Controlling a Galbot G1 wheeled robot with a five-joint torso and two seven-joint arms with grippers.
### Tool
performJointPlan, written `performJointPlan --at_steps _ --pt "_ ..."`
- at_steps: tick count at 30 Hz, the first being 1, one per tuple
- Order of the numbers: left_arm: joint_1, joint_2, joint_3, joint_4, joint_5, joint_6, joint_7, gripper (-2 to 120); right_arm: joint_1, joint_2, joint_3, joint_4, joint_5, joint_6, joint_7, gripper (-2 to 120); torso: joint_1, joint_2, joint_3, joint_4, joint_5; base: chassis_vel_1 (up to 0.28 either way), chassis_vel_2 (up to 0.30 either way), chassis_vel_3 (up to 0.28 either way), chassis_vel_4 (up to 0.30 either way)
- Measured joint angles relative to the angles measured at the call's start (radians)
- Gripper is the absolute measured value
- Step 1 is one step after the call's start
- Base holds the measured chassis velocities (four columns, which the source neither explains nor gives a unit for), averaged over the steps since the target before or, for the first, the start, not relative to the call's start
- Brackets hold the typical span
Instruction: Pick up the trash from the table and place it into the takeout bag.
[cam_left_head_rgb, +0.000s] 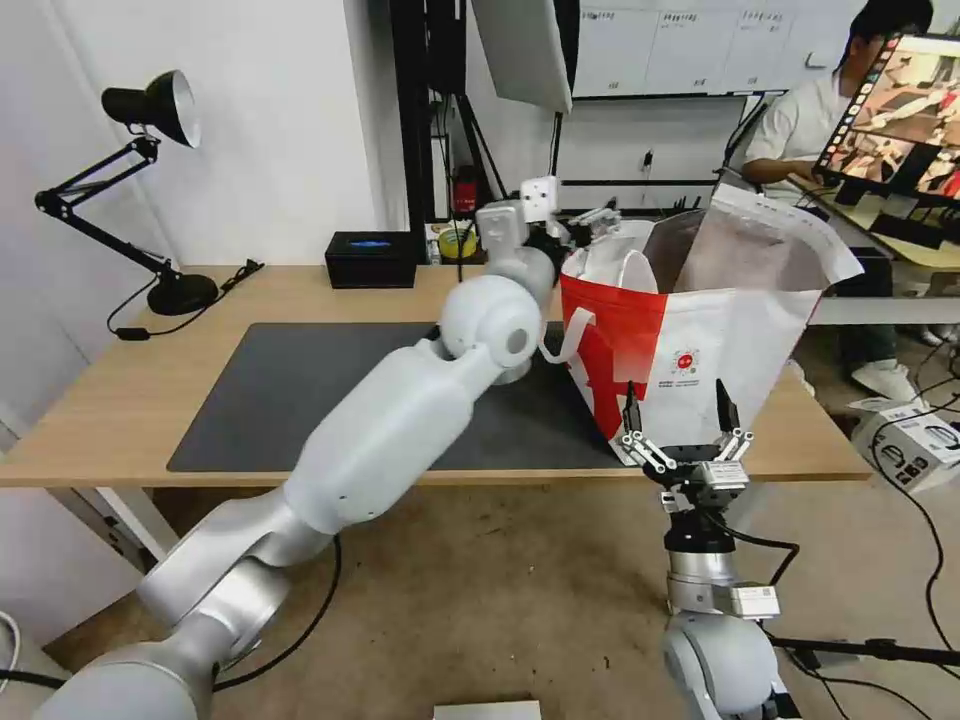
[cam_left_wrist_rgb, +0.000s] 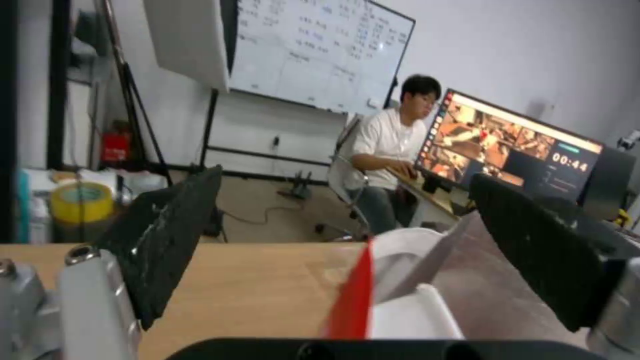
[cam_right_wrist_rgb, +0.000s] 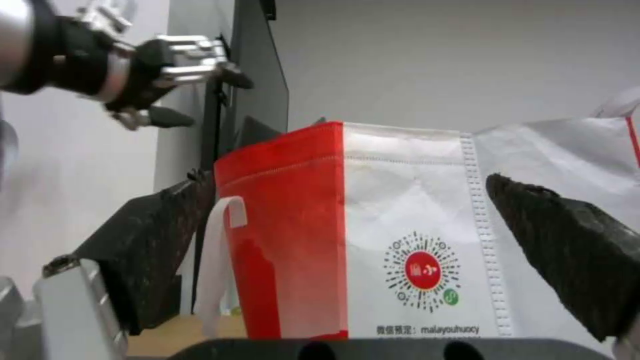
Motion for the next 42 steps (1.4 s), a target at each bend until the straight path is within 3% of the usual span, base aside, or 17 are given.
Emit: performJointPlan --at_steps 9,14,17,20,29,32,42 --pt "0.15 0.141 -0.12 -0.155 0.039 -0.013 0.071 100 0.01 -0.012 0.009 -0.004 0.008 -0.003 -0.001 100 0.0 0.0 0.0 0.0001 -0.0001 0.0 0.0 0.0 0.0" --pt "0.305 0.21 -0.245 -0.218 0.099 -0.084 0.155 100 0.022 -0.012 -0.001 -0.016 0.007 -0.004 -0.003 100 0.0 0.0 0.0 0.0001 -0.0001 0.0 0.0 0.0 0.0" --pt "0.335 0.221 -0.267 -0.224 0.113 -0.102 0.171 100 0.025 -0.012 -0.004 -0.02 0.006 -0.004 -0.003 100 0.0 0.0 0.0 0.0002 -0.0003 0.0 0.0 0.0 0.0" --pt "0.444 0.257 -0.341 -0.248 0.172 -0.177 0.215 100 0.038 -0.005 -0.017 -0.033 0.004 -0.005 -0.004 100 0.0 0.0 0.0 0.0001 0.0002 0.0 0.0 0.0 0.0" --pt "0.652 0.229 -0.443 -0.242 0.302 -0.331 0.335 100 0.042 -0.011 -0.018 -0.04 0.004 -0.005 -0.004 100 0.0 0.0 0.0 0.0 0.0 0.0 0.0 0.0 0.0" --pt "0.736 0.204 -0.496 -0.218 0.358 -0.403 0.416 100 0.043 -0.015 -0.017 -0.043 0.004 -0.005 -0.004 100 0.0 0.0 0.0 0.0 0.0 0.0 0.0 0.0 0.0" --pt "0.845 0.157 -0.566 -0.208 0.449 -0.515 0.49 100 0.043 -0.023 -0.017 -0.043 0.008 -0.005 -0.005 100 0.0 0.0 0.0 -0.0001 0.0001 0.0 0.0 0.0 0.0"
